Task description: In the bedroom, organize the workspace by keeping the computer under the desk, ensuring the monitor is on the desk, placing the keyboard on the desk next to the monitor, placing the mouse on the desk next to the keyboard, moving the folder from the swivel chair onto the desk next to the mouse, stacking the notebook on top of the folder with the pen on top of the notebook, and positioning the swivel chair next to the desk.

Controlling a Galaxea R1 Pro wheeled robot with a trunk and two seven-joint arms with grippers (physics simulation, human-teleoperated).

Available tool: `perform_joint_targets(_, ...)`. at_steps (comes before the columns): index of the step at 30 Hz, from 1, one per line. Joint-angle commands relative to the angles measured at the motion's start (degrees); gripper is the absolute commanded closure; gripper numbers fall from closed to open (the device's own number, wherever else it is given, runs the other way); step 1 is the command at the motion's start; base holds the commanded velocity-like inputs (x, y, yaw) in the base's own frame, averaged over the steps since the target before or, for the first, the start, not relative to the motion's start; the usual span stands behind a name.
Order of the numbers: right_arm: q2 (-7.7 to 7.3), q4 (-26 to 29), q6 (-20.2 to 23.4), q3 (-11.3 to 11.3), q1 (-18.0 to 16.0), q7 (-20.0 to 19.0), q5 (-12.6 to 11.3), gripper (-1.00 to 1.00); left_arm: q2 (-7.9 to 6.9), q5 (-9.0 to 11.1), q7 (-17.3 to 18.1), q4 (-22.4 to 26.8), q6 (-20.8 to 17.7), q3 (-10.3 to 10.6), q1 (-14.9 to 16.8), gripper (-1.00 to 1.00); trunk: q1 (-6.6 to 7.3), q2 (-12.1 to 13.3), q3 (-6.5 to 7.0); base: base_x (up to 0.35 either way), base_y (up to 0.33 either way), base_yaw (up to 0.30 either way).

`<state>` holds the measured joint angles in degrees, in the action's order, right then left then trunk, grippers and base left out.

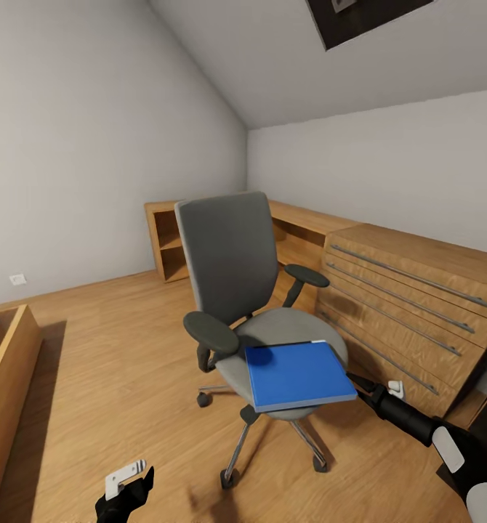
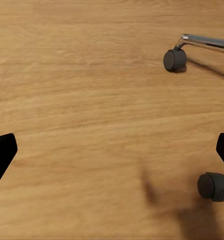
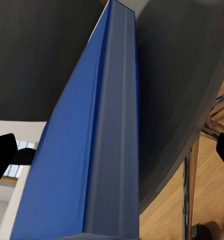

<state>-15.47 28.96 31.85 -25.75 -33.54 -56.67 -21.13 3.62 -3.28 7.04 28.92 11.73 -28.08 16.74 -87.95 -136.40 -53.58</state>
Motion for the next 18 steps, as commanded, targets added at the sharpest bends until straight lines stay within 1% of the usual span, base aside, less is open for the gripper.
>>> perform_joint_targets(1, 0.0, 0.0, 0.4, -0.1, 0.0, -0.1, -0.2, -1.0, 0.07, -0.4, 0.4, 0.0, 0.1, -0.5, 0.1, -1.0, 0.01, 0.0, -0.05, -0.008, 0.0, 0.0)
perform_joint_targets(7, 0.01, 0.0, 0.4, -0.1, -0.1, 0.0, -0.2, -1.0, 0.07, -0.4, 0.4, 0.0, 0.1, -0.5, 0.1, -1.0, 0.01, 0.0, -0.05, -0.006, 0.0, 0.0)
perform_joint_targets(13, 0.0, 0.0, 0.4, -0.1, -0.1, 0.1, -0.2, -1.0, 0.07, -0.4, 0.4, 0.0, 0.1, -0.5, 0.1, -1.0, 0.01, 0.0, -0.05, -0.143, 0.0, 0.0)
perform_joint_targets(18, 0.0, 0.0, 0.4, -0.1, 0.0, 0.1, -0.2, -1.0, 0.07, -0.4, 0.4, 0.0, 0.1, -0.5, 0.1, -1.0, 0.01, 0.0, -0.05, -0.042, 0.0, 0.0)
